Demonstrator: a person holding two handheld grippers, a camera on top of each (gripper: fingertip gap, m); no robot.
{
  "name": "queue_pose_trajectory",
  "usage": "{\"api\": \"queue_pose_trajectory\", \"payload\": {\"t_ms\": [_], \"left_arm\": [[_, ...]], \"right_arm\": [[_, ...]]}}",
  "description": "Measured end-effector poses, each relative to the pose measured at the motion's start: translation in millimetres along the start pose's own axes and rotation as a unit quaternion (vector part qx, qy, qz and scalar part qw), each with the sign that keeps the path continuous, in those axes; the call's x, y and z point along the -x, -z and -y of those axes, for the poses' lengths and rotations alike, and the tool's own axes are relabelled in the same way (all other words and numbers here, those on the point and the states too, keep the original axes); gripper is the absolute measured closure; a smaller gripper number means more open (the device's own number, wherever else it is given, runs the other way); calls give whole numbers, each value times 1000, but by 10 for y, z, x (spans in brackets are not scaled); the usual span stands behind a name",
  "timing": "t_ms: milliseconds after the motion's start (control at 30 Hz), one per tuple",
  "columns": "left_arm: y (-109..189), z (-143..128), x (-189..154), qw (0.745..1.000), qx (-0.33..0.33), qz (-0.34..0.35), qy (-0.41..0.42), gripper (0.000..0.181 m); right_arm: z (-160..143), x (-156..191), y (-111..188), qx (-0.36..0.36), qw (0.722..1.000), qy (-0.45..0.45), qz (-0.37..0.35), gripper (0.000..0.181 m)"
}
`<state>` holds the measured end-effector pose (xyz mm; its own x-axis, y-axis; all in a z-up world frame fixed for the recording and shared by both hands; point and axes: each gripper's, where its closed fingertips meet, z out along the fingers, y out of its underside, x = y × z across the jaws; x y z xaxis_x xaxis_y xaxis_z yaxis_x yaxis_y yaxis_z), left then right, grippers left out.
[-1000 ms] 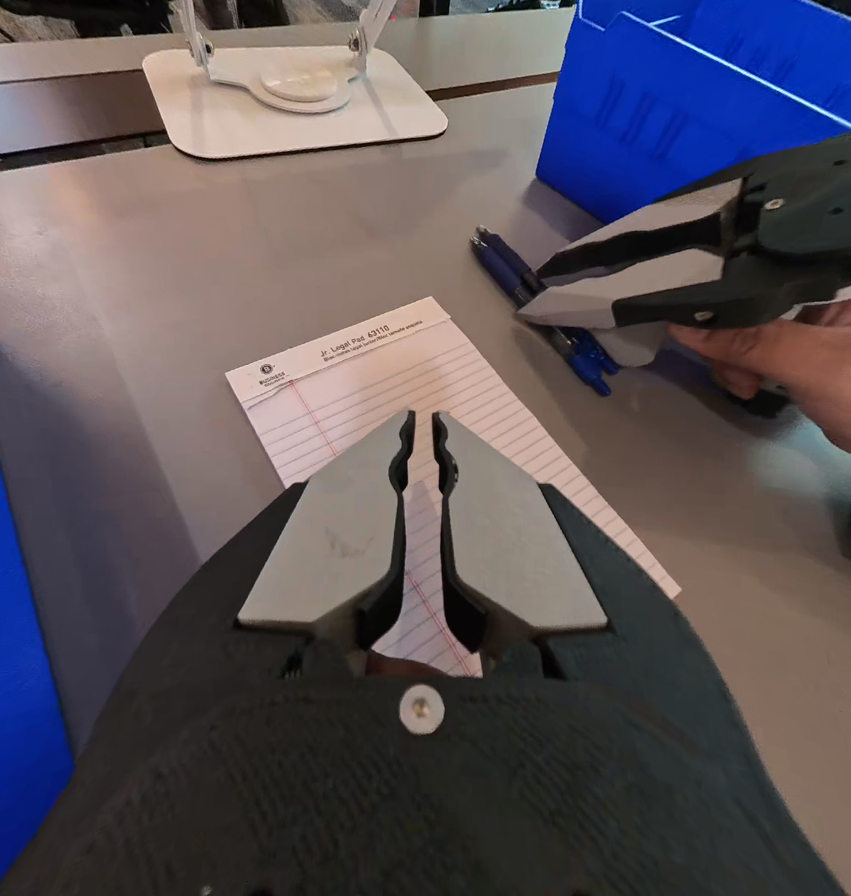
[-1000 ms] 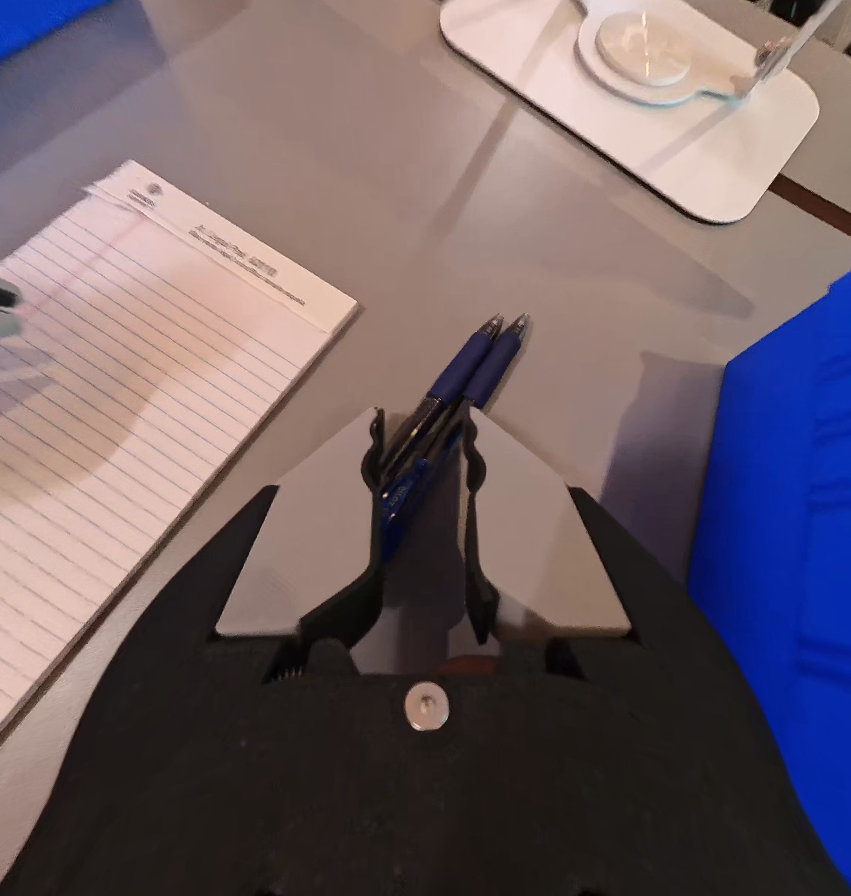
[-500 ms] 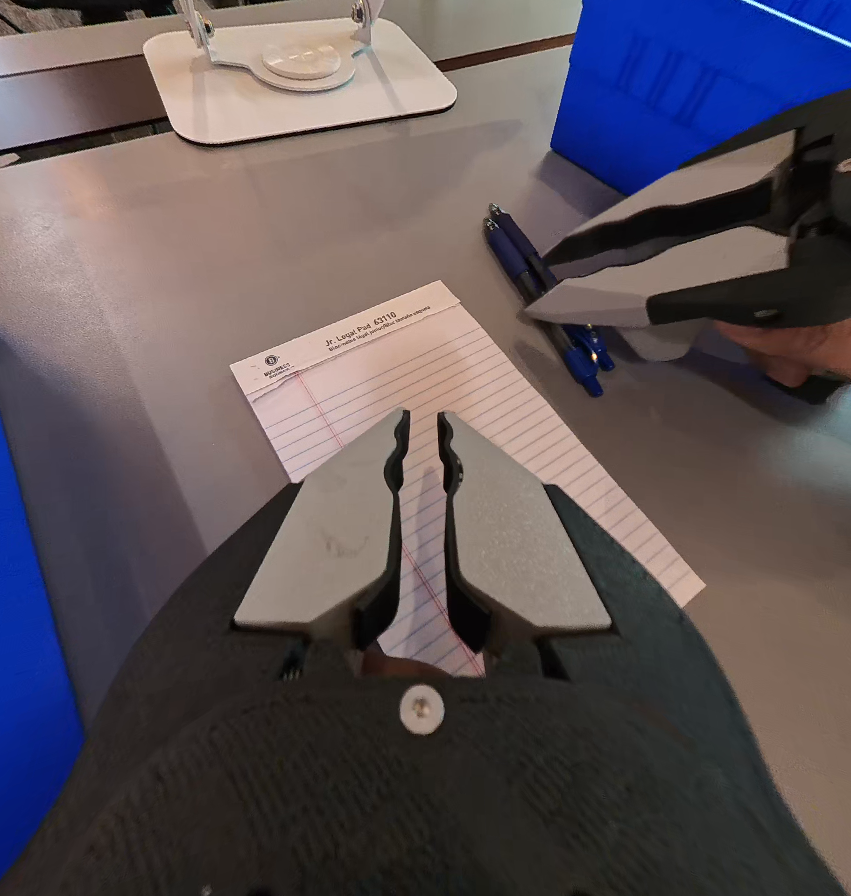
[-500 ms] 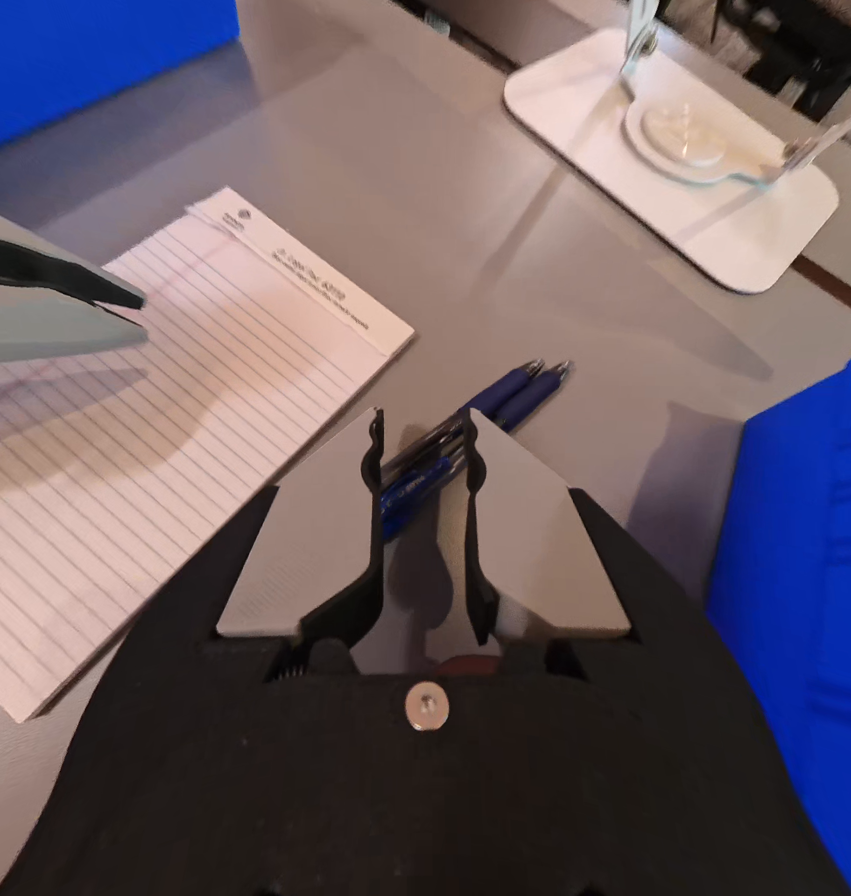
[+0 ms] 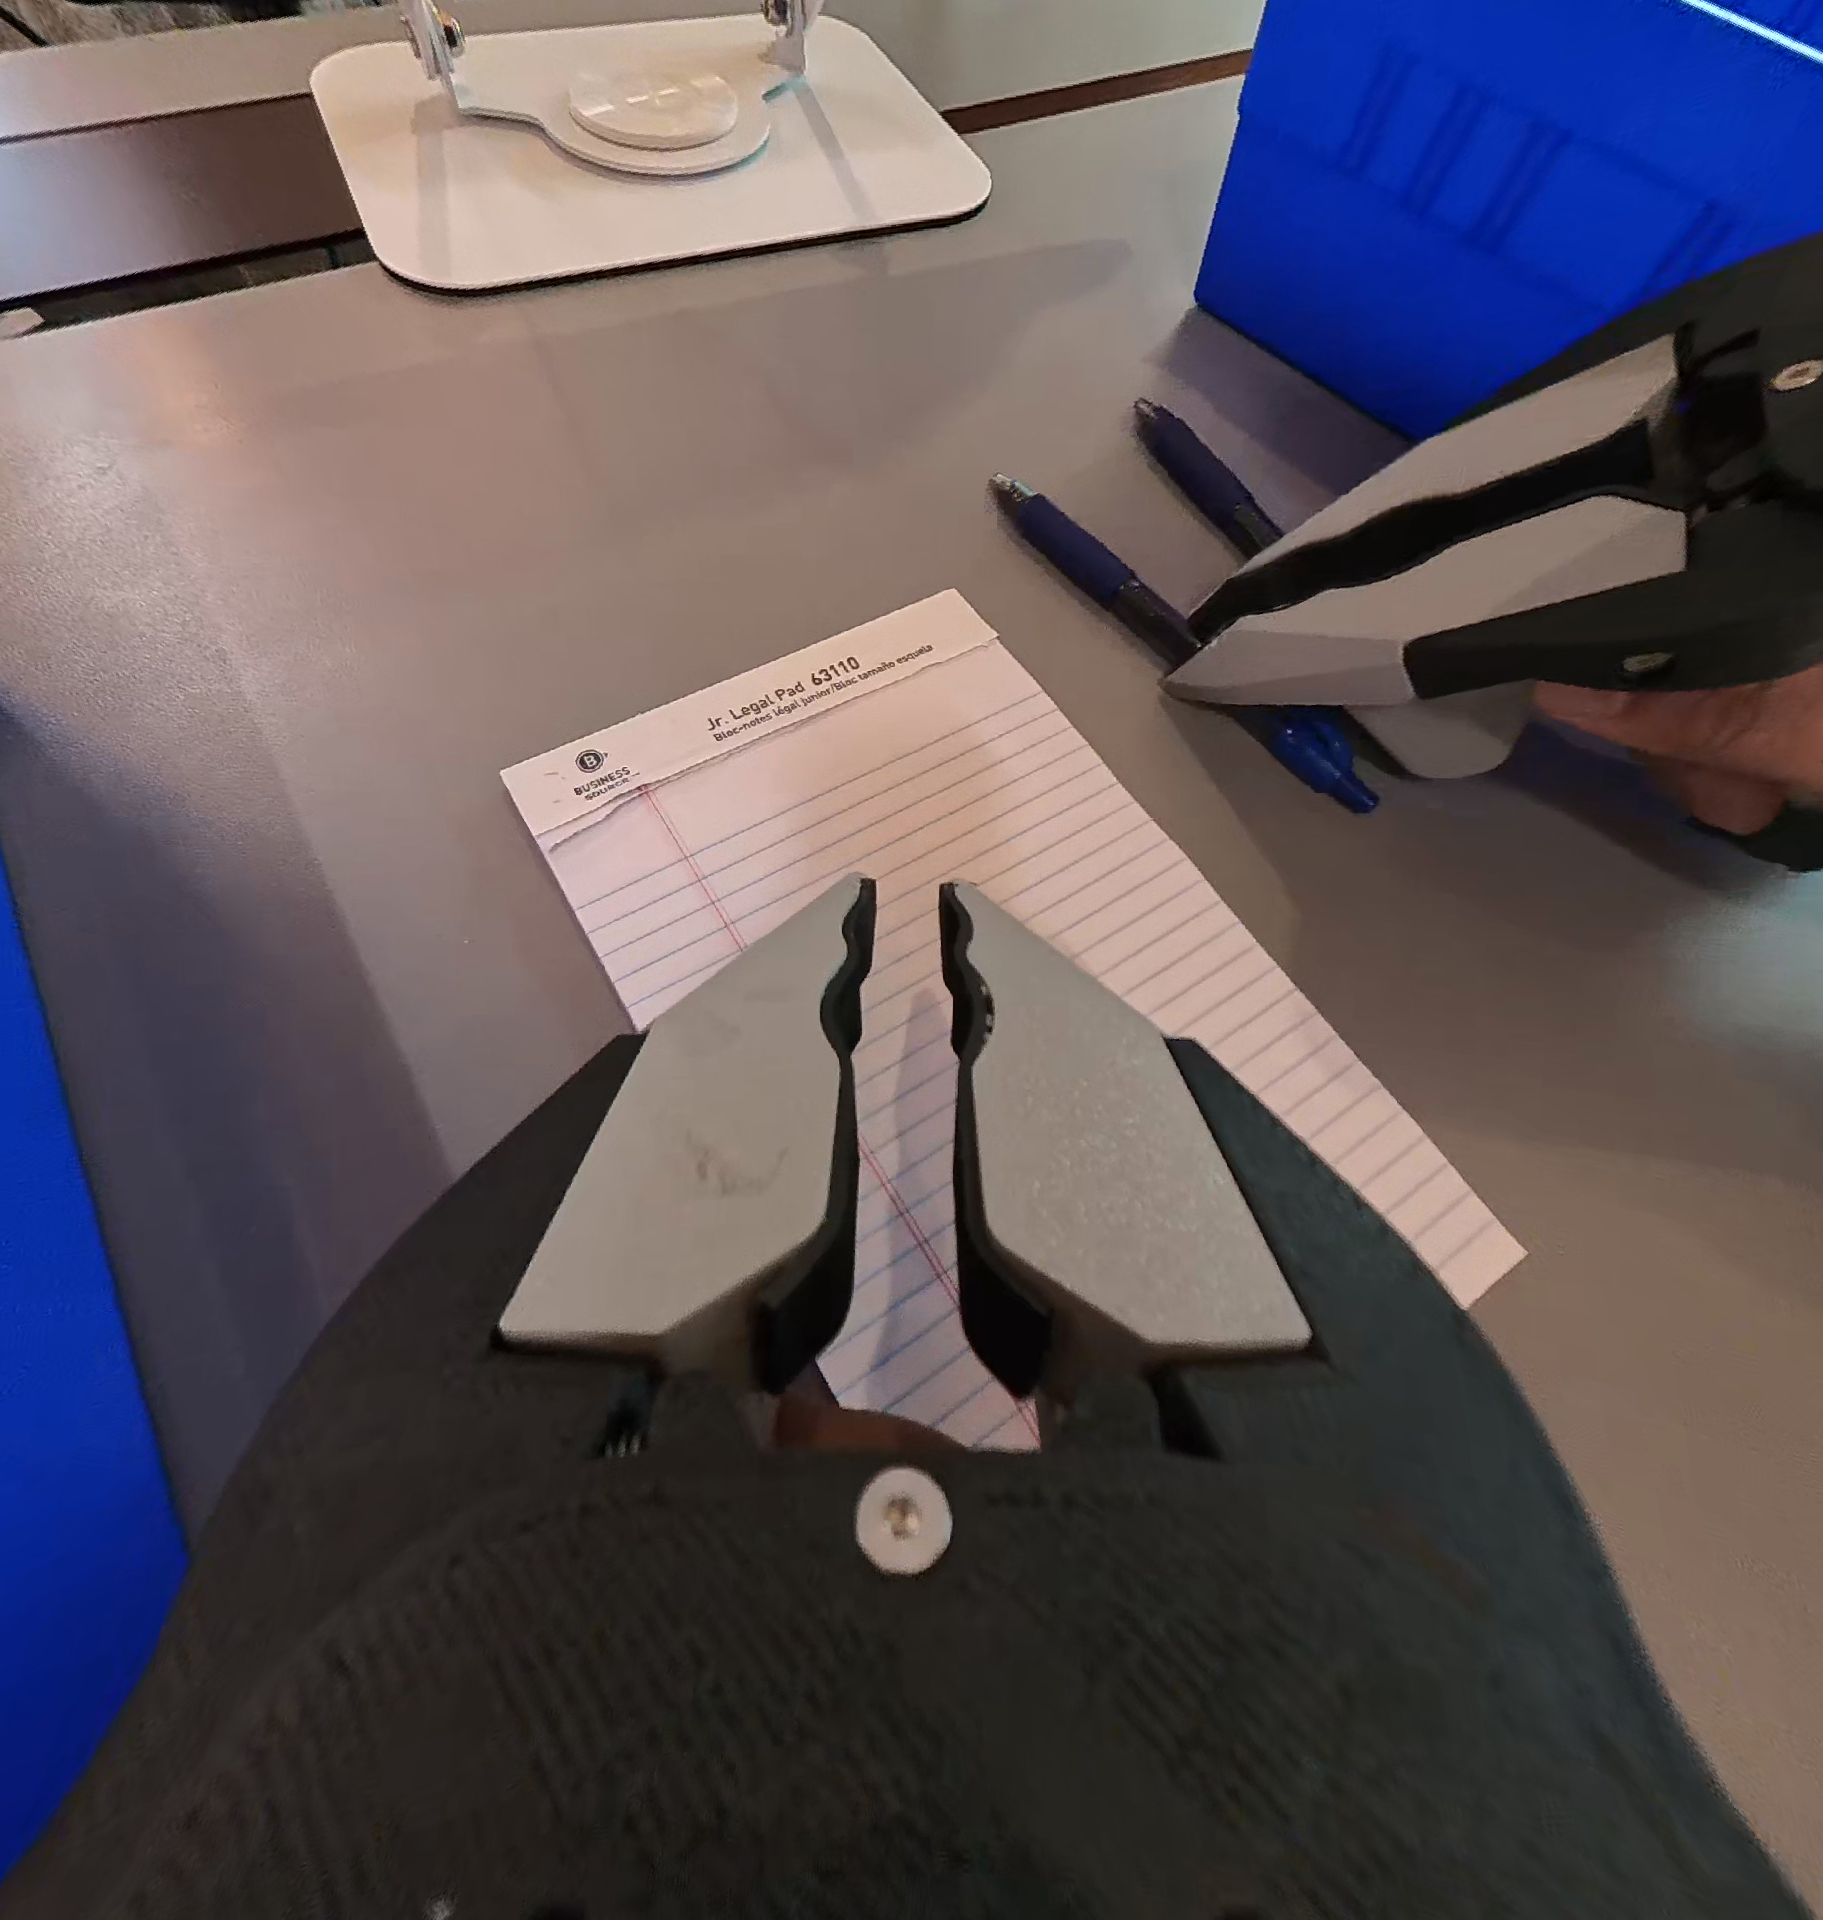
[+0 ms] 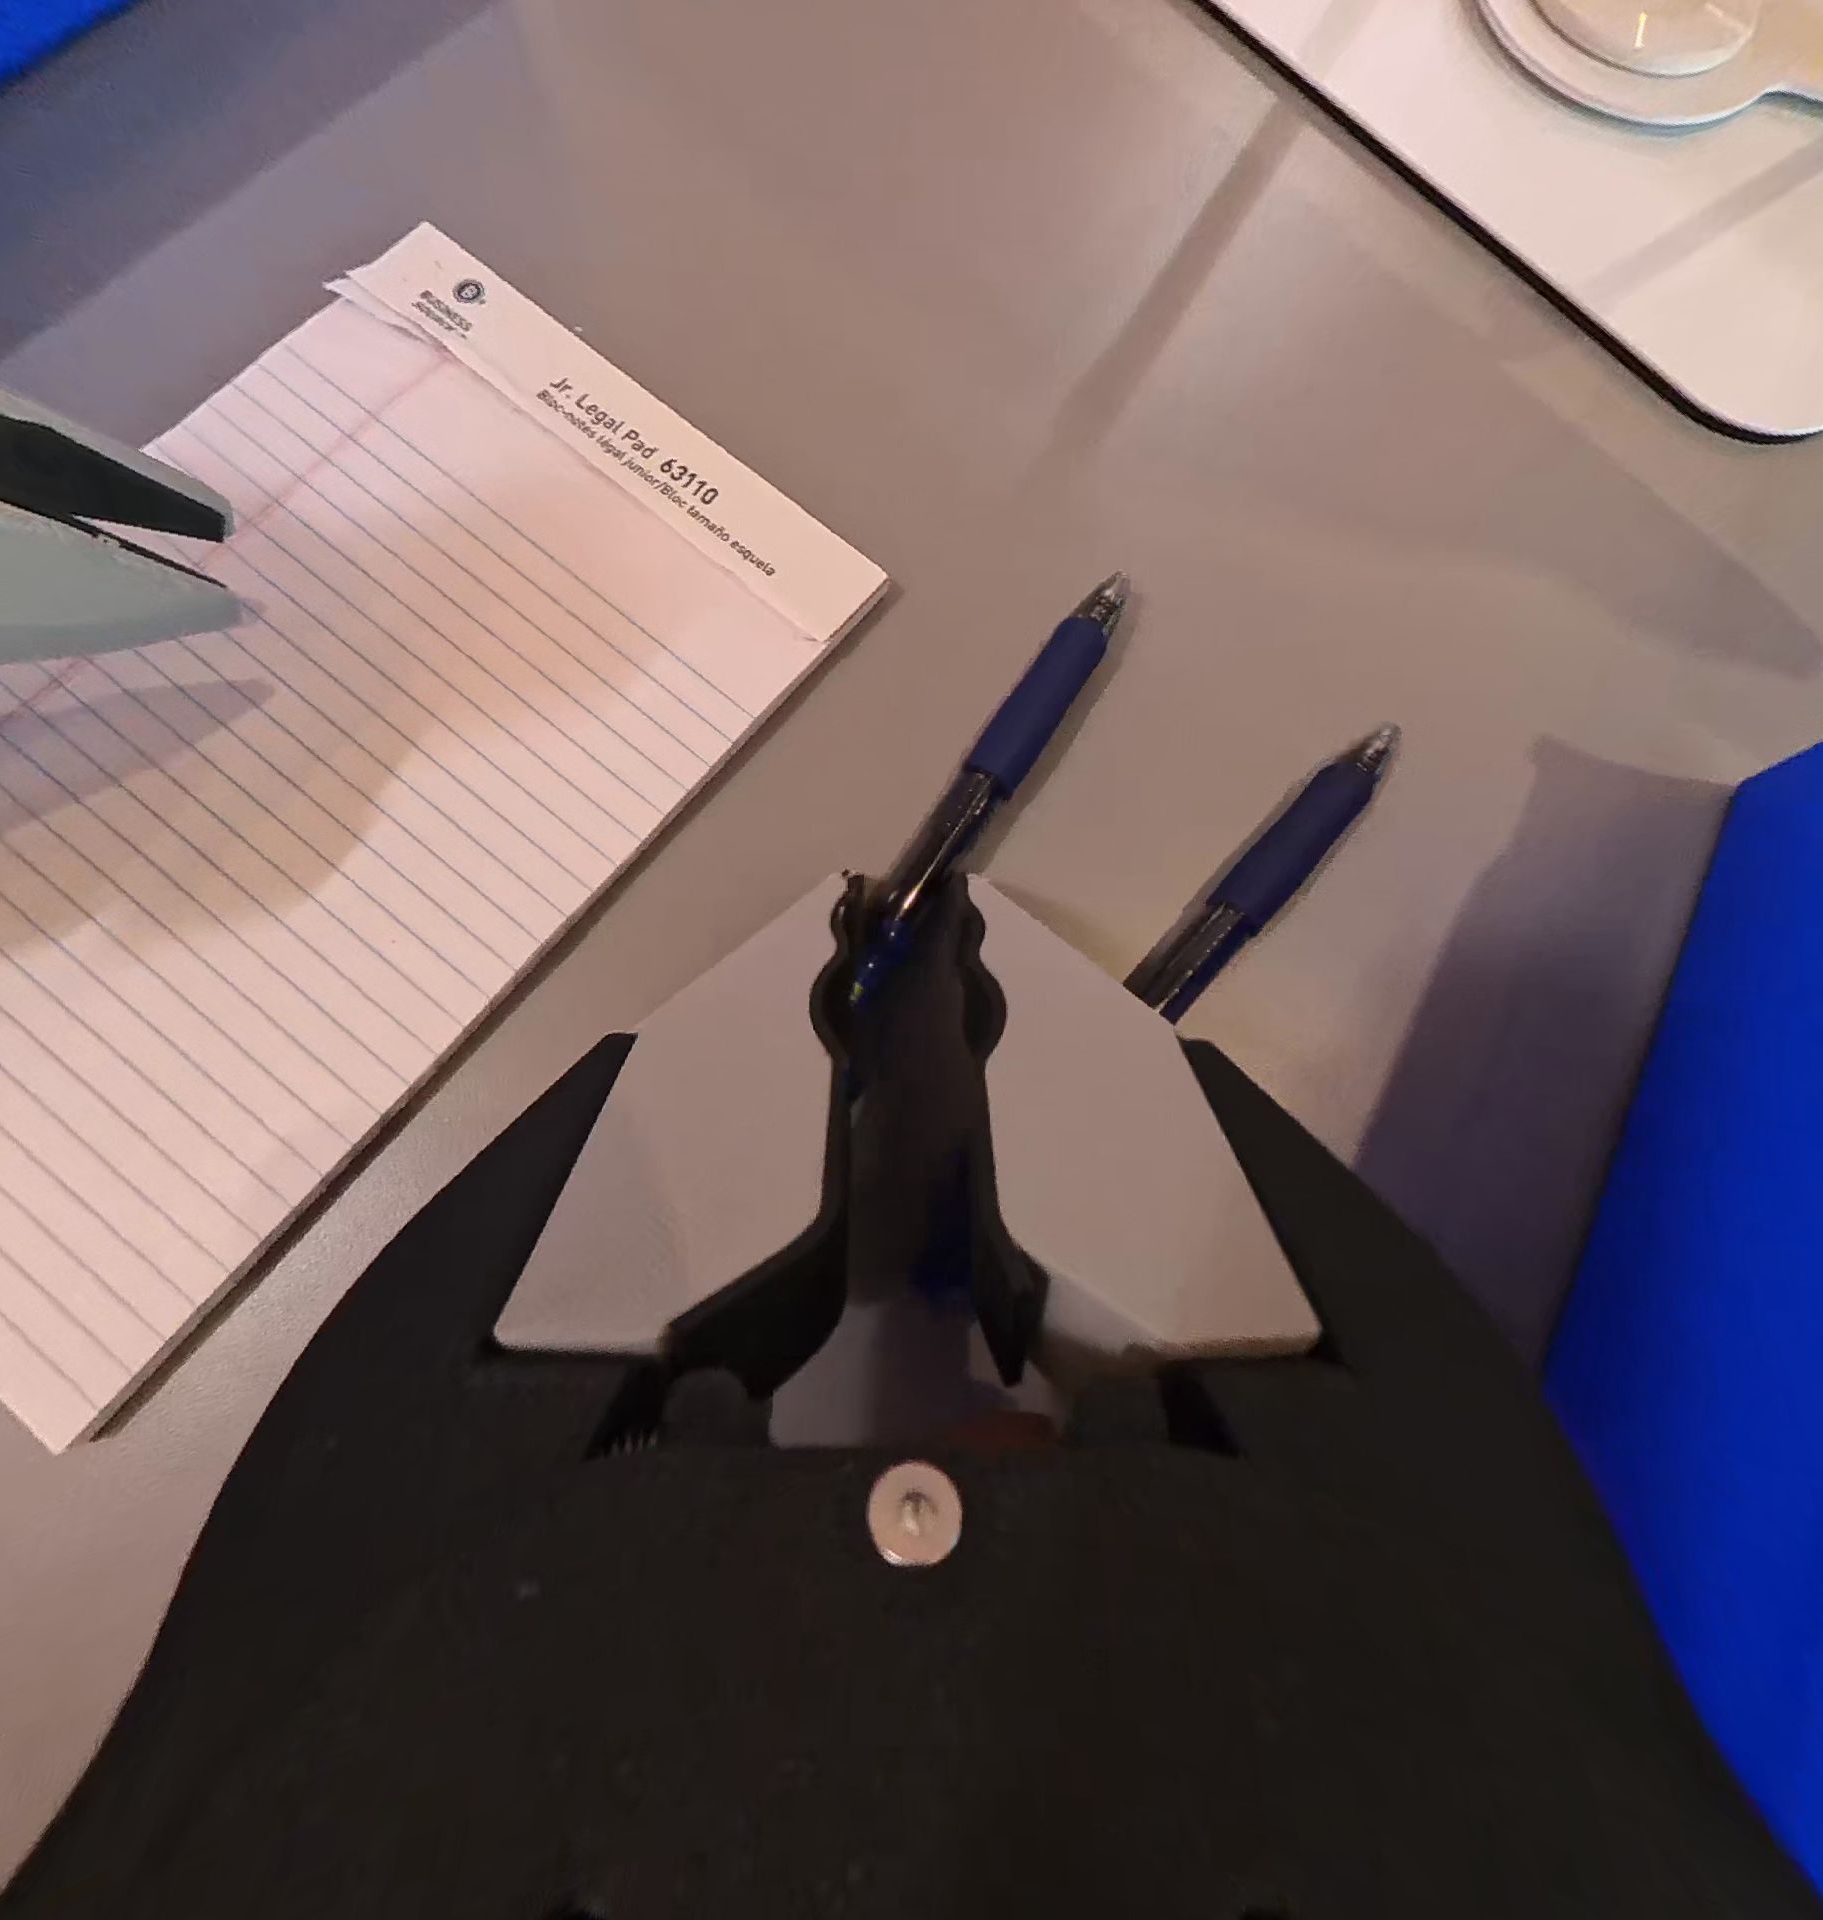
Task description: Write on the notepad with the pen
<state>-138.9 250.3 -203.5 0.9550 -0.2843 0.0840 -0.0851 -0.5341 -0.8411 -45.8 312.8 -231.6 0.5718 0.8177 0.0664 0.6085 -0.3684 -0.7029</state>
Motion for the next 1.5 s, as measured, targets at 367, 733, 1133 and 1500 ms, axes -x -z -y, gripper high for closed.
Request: {"api": "queue_pose_trajectory", "payload": {"t_ms": [367, 733, 1133, 1500], "left_arm": [[1, 12, 2, 1000, -4, -10, 13, 170], [243, 408, -261, 956, -113, -202, 178, 151], [459, 629, -302, 925, -183, -263, 203, 170], [586, 731, -293, 912, -219, -282, 202, 172]], "right_arm": [[440, 333, 403, -124, 988, 23, 95, 175], [673, 778, 691, -212, 953, 43, 211, 175], [604, 992, 676, -198, 944, 76, 255, 175], [674, 939, 693, -217, 935, 19, 279, 158]]}}
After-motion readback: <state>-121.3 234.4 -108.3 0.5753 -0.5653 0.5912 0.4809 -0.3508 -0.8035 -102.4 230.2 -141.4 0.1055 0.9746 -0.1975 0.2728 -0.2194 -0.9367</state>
